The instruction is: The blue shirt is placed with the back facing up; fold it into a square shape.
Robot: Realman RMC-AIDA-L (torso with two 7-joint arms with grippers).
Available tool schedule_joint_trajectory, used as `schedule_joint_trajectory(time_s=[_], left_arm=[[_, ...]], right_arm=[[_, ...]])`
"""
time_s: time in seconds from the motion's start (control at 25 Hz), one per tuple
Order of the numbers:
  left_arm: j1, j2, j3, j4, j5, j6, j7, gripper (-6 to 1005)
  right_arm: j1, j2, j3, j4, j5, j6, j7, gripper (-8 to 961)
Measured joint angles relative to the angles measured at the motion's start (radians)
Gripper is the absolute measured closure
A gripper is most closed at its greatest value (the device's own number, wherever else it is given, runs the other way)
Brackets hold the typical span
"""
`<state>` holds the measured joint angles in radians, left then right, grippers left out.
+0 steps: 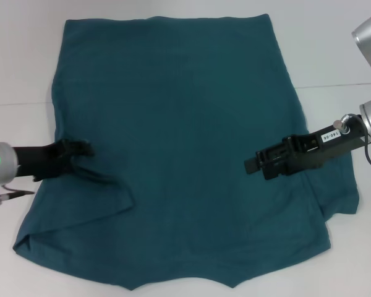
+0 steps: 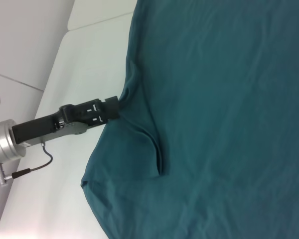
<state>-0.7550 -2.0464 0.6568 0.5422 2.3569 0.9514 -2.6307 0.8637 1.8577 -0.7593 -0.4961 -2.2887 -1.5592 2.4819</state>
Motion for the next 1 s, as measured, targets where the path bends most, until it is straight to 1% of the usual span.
schedule_joint_trajectory(time_s=[0.12, 0.24, 0.32, 0.4, 0.48, 0.56, 0.68, 0.84, 0.88, 0.92, 1.0], left_arm=[[-0.029, -0.008, 0.0, -0.022, -0.008, -0.005, 0.017, 378], [-0.056, -0.013, -0.002, -0.026, -0.054, 0.009, 0.056, 378], [-0.065, -0.013, -0.003, -0.026, -0.095, 0.039, 0.09, 379], [-0.062, -0.007, -0.004, -0.014, -0.128, 0.088, 0.113, 379], [-0.041, 0.0, -0.007, 0.008, -0.134, 0.131, 0.11, 379], [-0.004, 0.006, -0.015, 0.039, -0.137, 0.191, 0.103, 380], [0.068, 0.01, -0.024, 0.109, -0.145, 0.323, 0.095, 380], [0.142, 0.01, -0.025, 0.184, -0.15, 0.501, 0.099, 381], [0.169, 0.006, -0.025, 0.202, -0.15, 0.578, 0.114, 381], [0.169, 0.006, -0.025, 0.202, -0.15, 0.578, 0.114, 382], [0.189, -0.001, -0.025, 0.206, -0.15, 0.652, 0.146, 383]], right_arm=[[-0.001, 0.0, 0.0, 0.0, 0.0, 0.001, 0.0, 274], [-0.002, 0.0, 0.0, 0.0, 0.0, 0.002, -0.003, 276], [-0.005, 0.0, -0.001, 0.0, 0.0, 0.002, -0.006, 277], [-0.009, 0.0, -0.001, 0.0, 0.0, 0.003, -0.009, 279], [-0.013, 0.0, -0.001, -0.001, 0.0, 0.006, -0.011, 280], [-0.017, 0.0, -0.001, -0.003, 0.0, 0.007, -0.015, 281], [-0.021, -0.002, 0.0, -0.007, 0.0, 0.008, -0.034, 283], [-0.031, -0.008, 0.0, -0.035, -0.003, 0.003, -0.039, 286], [-0.042, -0.011, 0.0, -0.058, -0.005, 0.0, -0.039, 286], [-0.049, -0.014, 0.0, -0.069, -0.004, 0.0, -0.039, 287], [-0.054, -0.015, 0.0, -0.077, -0.004, 0.001, -0.04, 288]])
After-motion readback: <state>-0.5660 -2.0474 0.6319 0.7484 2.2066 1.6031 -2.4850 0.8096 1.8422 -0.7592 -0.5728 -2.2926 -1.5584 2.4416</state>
